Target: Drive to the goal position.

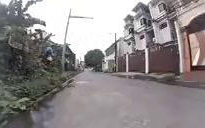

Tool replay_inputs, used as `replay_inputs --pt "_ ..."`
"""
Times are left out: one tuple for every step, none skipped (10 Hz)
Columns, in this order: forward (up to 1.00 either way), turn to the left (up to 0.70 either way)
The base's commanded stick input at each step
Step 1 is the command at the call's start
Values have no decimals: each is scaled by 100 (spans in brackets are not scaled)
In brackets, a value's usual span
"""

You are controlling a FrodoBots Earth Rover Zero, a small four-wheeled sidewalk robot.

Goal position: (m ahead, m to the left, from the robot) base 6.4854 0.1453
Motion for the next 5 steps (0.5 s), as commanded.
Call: replay_inputs --pt "100 3" --pt "100 3" --pt "100 3" --pt "100 3" --pt "100 3"
